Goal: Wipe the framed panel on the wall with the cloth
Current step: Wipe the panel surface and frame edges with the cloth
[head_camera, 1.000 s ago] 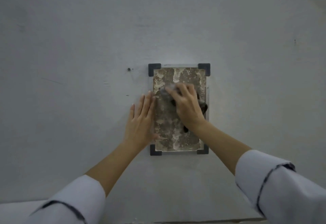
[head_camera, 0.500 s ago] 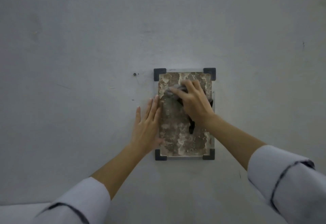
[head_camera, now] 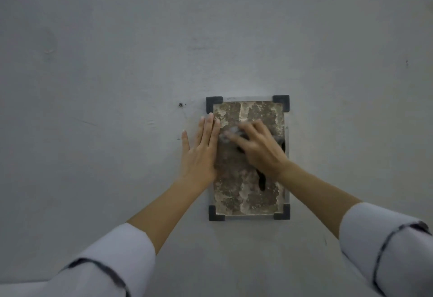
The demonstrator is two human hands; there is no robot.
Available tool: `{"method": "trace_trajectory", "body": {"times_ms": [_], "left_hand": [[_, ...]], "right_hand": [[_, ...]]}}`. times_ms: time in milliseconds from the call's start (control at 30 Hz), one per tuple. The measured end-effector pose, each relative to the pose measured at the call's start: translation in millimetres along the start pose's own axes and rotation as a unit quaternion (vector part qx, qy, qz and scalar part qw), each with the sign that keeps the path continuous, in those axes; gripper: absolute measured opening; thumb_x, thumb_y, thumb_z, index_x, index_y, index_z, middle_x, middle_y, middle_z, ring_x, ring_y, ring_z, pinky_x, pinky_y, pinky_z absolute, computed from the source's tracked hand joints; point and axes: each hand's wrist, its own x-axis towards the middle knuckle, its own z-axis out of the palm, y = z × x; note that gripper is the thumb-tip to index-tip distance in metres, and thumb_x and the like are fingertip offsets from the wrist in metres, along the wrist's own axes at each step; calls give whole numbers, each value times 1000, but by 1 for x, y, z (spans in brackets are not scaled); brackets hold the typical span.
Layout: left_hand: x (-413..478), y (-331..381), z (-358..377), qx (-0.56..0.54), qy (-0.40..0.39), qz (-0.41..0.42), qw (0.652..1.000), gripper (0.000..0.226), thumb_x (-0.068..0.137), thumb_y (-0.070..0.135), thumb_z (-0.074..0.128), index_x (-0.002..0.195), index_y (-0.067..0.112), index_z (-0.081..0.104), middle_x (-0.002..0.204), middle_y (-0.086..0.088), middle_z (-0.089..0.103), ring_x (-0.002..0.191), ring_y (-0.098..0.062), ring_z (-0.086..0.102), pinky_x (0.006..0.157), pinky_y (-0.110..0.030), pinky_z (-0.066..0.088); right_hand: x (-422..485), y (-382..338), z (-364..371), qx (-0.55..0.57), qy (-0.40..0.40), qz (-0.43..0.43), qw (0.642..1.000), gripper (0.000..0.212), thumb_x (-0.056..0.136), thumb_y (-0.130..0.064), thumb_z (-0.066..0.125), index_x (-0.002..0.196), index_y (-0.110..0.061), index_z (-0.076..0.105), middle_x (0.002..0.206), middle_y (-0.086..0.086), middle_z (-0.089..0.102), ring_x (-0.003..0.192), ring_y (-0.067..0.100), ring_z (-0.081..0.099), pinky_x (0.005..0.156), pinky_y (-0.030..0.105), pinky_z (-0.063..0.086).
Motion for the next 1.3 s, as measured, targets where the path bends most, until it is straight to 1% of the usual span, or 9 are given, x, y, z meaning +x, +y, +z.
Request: {"method": "trace_trajectory", "body": {"times_ms": [133,267,533,633,767,833,967,1100,1300], "left_hand": [[1,8,-5,36,-29,-26,999,139,67,67,70,147,11,-29,153,-6,-36,142,-23,-31,114,-58,-5],[7,8,-7,40,-35,-37,998,147,61,70,73,145,12,-32,151,-4,-40,141,-22,-33,114,-60,-3],[6,13,-15,79,-48,-29,995,139,69,64,72,145,9,-31,153,-8,-37,142,-25,-30,113,-62,-1],[6,13,-19,94,-46,-23,994,127,78,53,71,146,7,-26,154,-10,-34,143,-26,-28,115,-64,3],[13,11,-28,96,-22,-3,995,134,73,63,69,145,7,-29,155,-10,-32,143,-26,-28,113,-63,1],[23,13,-32,94,-19,-9,995,137,71,66,69,145,7,-29,155,-9,-32,144,-25,-27,113,-63,1],[37,19,-34,110,-70,-34,991,135,71,69,67,147,8,-27,155,-11,-32,144,-25,-25,113,-65,3],[34,21,-35,120,-73,-40,989,137,71,67,68,146,6,-28,154,-11,-34,145,-25,-23,112,-65,5],[35,26,-38,106,-88,-51,989,138,71,60,74,146,3,-26,155,-13,-32,146,-28,-21,111,-67,3]], "right_hand": [[49,27,-12,-22,65,103,992,34,91,-10,47,121,-11,63,107,16,52,95,31,41,75,47,48],[49,12,-4,-32,84,149,985,41,90,-13,37,122,-10,61,108,18,54,96,31,40,73,45,47],[6,21,-4,-52,39,52,997,41,87,-5,55,128,-11,58,117,14,46,98,33,41,77,48,48],[4,25,-9,-16,77,151,985,42,84,4,54,122,-12,63,110,14,48,95,34,42,74,47,49],[41,27,-27,50,160,272,948,33,89,1,55,117,-10,66,102,16,51,91,32,44,73,32,42],[67,21,-30,61,128,228,963,29,89,-2,56,115,-10,67,101,14,52,90,29,44,72,31,41],[82,4,-14,14,31,173,984,34,84,2,55,114,-11,64,108,17,52,94,35,46,67,48,48],[62,16,-12,-36,28,136,990,43,84,0,58,126,-11,60,112,17,53,97,35,43,70,48,49],[10,60,-36,-71,47,236,968,42,86,4,55,125,-11,62,112,20,53,98,41,46,72,51,49]]}}
